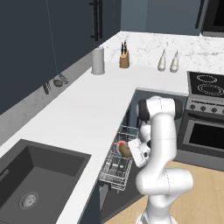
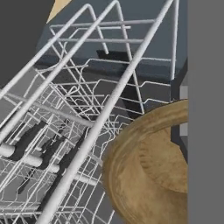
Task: Pick up the cup and bowl from the counter, place them in the dishwasher, and close the dishwasher door.
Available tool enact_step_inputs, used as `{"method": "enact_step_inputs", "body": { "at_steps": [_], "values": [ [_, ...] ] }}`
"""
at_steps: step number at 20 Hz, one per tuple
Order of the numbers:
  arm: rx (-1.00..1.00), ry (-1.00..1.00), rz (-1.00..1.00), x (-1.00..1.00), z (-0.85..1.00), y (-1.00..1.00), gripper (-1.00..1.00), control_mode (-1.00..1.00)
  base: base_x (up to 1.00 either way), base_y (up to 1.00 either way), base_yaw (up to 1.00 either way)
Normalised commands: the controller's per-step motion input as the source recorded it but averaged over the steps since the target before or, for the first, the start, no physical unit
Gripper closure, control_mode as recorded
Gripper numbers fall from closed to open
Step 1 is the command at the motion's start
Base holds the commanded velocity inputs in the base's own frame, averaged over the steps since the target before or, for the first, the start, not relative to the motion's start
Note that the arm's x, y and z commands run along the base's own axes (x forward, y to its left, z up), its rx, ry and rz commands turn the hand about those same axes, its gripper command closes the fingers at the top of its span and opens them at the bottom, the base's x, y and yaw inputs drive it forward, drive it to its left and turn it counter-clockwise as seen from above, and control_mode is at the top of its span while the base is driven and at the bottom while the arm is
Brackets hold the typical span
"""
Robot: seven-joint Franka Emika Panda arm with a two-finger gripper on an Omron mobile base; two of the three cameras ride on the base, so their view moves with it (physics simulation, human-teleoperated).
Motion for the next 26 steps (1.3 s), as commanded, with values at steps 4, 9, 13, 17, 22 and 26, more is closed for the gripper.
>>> {"method": "enact_step_inputs", "body": {
  "at_steps": [4, 9, 13, 17, 22, 26],
  "values": [
    [0.08, 0.24, -0.09, 0.38, -0.18, 0.25, 1.00, -1.00, 0.00, 0.00, 0.00],
    [0.04, 0.26, -0.12, 0.39, -0.28, 0.27, 1.00, -1.00, 0.00, 0.00, 0.00],
    [0.01, 0.25, -0.14, 0.34, -0.27, 0.31, 1.00, -1.00, 0.00, 0.00, 0.00],
    [0.00, 0.22, -0.18, 0.18, -0.25, 0.23, -1.00, -1.00, 0.00, 0.00, 0.00],
    [0.00, 0.20, -0.18, 0.23, -0.24, 0.10, -1.00, -1.00, 0.00, 0.00, 0.00],
    [0.00, 0.08, -0.16, -0.06, -0.02, -0.05, -1.00, -1.00, 0.00, 0.00, 0.00]
  ]
}}
